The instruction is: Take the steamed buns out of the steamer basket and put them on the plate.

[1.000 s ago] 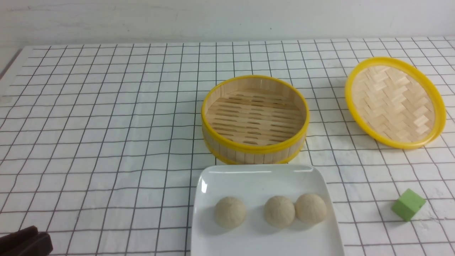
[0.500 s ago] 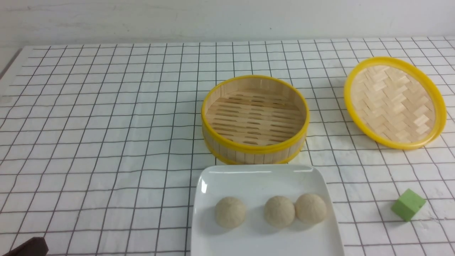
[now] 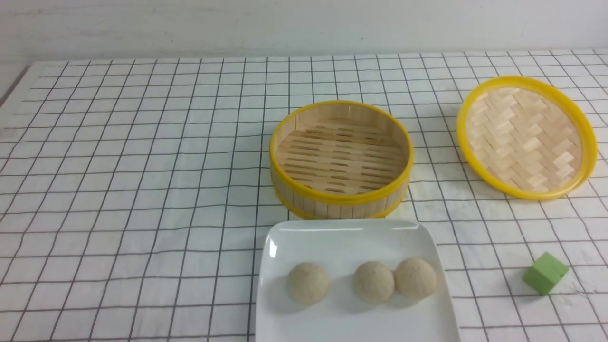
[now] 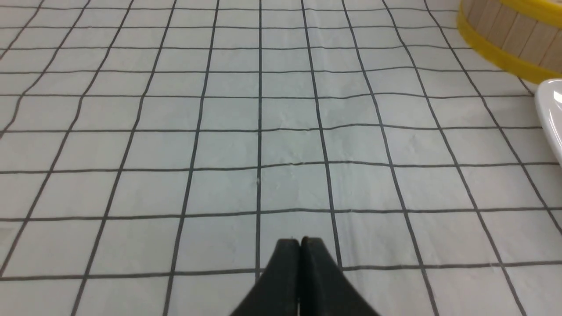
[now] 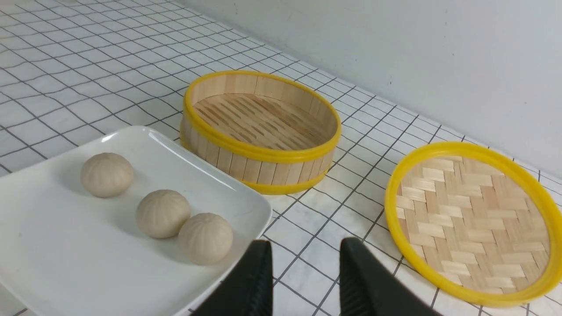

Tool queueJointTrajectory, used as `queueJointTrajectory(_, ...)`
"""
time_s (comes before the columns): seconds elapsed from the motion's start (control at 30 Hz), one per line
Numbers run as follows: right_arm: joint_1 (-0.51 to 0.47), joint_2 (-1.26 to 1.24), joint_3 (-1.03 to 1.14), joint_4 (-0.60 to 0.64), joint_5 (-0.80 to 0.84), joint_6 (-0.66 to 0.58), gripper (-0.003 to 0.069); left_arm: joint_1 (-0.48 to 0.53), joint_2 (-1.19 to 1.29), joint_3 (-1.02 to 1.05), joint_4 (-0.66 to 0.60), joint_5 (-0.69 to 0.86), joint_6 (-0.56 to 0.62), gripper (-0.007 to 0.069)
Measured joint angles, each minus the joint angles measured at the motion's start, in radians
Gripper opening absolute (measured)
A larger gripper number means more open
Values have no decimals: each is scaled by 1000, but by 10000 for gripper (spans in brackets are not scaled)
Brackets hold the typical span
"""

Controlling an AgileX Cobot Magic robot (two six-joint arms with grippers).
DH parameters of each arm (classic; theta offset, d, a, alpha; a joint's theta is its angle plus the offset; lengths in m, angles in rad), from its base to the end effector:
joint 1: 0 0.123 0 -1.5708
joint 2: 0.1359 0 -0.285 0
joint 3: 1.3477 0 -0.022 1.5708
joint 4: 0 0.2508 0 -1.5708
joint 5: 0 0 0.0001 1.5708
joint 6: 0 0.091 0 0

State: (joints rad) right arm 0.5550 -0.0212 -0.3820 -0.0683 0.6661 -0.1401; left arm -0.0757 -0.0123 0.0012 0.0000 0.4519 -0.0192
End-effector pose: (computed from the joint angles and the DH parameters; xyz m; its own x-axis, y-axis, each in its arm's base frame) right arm 0.0167 0.0058 0.2773 -0.0502 -0.2576 -0.9649 -0.5104 0.8371 -0.1969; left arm 0.0498 -0.0038 0.1730 -0.3467 0.0070 -0.9380 0.0690 0.9975 -0.0180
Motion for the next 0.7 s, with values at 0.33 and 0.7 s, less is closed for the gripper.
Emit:
queueJointTrajectory(0.33,0,0,0,0,0,0,242,0,0,0,0,0,2,18)
queueJointTrajectory(0.7,0,0,0,0,0,0,242,0,0,0,0,0,2,22)
